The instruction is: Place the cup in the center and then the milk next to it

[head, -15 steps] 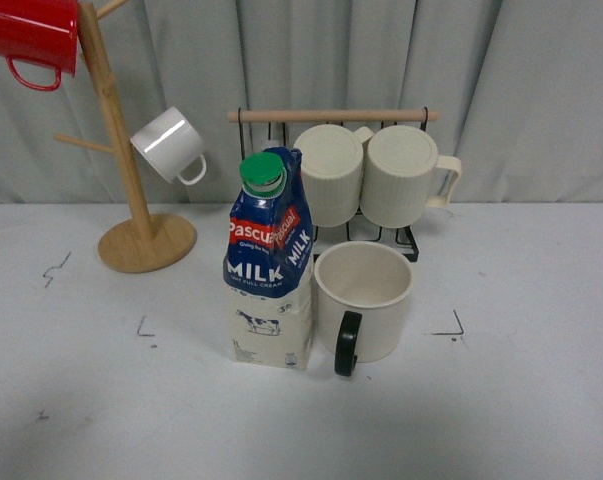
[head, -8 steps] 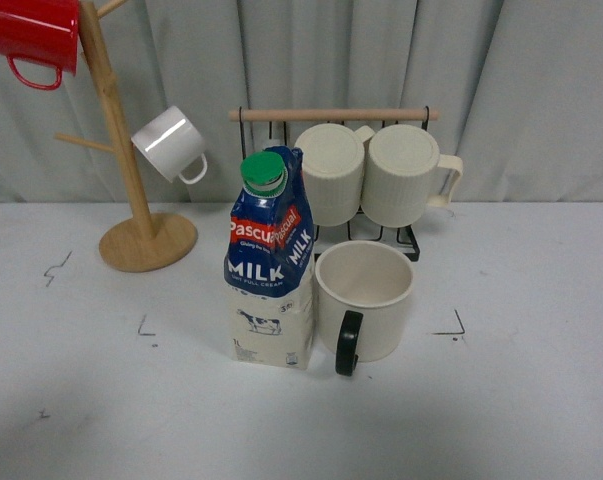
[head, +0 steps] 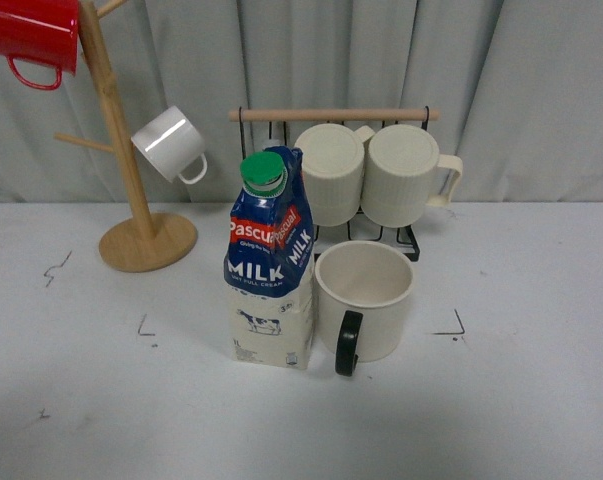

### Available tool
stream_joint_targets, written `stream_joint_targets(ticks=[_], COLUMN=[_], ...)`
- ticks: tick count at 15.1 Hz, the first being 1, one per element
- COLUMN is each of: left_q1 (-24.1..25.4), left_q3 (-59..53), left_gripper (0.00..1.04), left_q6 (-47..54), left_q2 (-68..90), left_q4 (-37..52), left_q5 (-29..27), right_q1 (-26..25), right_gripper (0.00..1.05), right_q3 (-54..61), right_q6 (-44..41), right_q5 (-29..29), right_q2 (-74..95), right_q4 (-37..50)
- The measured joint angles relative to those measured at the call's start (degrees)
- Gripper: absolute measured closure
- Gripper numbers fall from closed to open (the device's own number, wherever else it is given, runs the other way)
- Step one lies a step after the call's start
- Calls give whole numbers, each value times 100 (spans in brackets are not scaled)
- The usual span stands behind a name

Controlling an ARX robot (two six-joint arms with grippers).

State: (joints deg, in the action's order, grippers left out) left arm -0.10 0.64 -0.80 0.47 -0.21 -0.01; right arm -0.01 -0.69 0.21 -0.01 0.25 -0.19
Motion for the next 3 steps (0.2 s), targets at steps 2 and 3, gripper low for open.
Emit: stream_joint_targets(ticks=[2, 3], left_q1=[0, 0], left_q3=[0, 0], left_gripper=[7, 7], left_q6=[2, 2], left_q2=[0, 0], left_q4=[0, 0], left_q5=[0, 0], right_q1=[0, 0], right_gripper=[6, 6], right_q3=[0, 0], right_q6=[-2, 0], right_q5=[0, -2], right_q2=[0, 0], right_q4=[0, 0])
